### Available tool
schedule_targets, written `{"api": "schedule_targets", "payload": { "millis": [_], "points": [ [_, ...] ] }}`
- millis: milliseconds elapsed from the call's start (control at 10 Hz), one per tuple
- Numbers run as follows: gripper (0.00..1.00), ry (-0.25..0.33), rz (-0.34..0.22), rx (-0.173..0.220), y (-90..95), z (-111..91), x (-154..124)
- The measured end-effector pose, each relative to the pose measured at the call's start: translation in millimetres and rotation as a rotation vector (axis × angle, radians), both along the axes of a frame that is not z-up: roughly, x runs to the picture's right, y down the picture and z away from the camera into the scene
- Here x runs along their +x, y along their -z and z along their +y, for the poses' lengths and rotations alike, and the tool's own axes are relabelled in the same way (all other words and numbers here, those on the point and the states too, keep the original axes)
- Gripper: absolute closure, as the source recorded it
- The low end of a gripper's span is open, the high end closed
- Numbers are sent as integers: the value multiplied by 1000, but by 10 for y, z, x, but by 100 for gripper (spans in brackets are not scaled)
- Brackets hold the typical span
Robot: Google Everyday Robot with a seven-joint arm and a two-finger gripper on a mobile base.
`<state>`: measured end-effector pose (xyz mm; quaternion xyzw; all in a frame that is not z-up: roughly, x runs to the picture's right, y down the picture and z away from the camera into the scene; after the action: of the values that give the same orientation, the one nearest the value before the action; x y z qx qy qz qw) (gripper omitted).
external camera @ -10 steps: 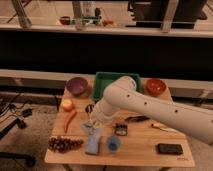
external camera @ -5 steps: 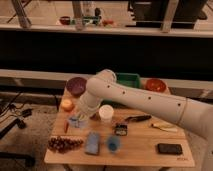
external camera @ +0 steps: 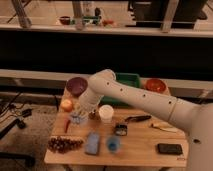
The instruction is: Place towel in metal cup
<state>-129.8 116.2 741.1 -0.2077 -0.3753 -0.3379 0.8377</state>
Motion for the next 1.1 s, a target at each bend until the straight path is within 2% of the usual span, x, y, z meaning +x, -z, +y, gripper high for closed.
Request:
{"api": "schedule_targets", "payload": {
  "millis": [300,500,700,1100],
  "points": [
    [100,50,-31,14,-175,-121,-119],
    [100,92,-30,34,-286,-269,-111],
    [100,120,-21,43,-323,-335,-71],
    [100,141,5,31,-425,-247,148]
  ]
}}
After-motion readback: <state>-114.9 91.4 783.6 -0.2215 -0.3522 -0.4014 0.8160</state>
